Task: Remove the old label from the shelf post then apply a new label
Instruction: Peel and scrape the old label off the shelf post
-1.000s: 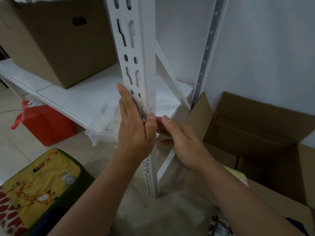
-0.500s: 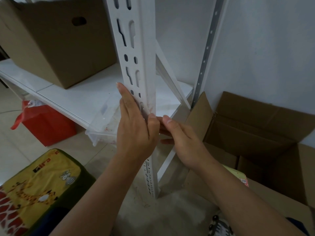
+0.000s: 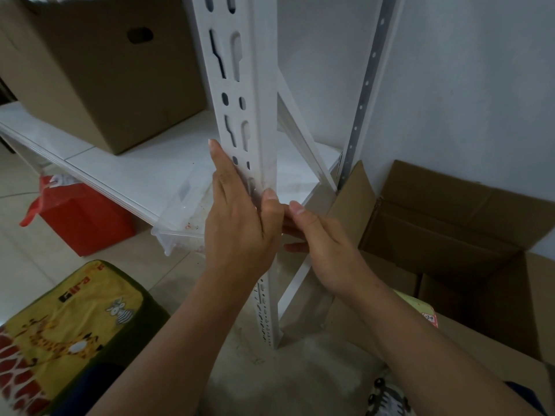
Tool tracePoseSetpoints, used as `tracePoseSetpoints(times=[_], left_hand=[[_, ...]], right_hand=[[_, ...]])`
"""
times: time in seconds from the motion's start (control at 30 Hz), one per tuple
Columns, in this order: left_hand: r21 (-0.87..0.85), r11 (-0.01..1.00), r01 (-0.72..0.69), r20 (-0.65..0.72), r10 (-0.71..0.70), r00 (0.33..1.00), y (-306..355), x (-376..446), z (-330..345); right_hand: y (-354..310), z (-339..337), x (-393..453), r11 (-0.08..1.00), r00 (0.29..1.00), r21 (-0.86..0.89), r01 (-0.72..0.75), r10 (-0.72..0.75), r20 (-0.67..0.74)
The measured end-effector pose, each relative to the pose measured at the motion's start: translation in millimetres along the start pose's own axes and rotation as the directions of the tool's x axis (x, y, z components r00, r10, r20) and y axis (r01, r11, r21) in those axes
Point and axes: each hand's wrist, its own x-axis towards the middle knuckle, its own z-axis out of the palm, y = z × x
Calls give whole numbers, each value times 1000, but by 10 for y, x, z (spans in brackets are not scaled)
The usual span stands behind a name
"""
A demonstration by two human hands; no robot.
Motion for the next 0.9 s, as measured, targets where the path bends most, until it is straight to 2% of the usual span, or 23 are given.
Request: tracePoseSetpoints(times=[0.4,0.63,0.9], left_hand=[[11,1000,8,11,-8,1000,28,-2,16],[-7,1000,1,-60,-2,998,40,-7,60],[-30,999,19,-65,-21,998,84,0,40]], right_hand=[[23,-4,7,1000,1000,-5,0,0,-7],[43,-11,12,1000,1000,-7,5,-5,3],[72,-10,23,1000,1000,-1,1,-1,-2]])
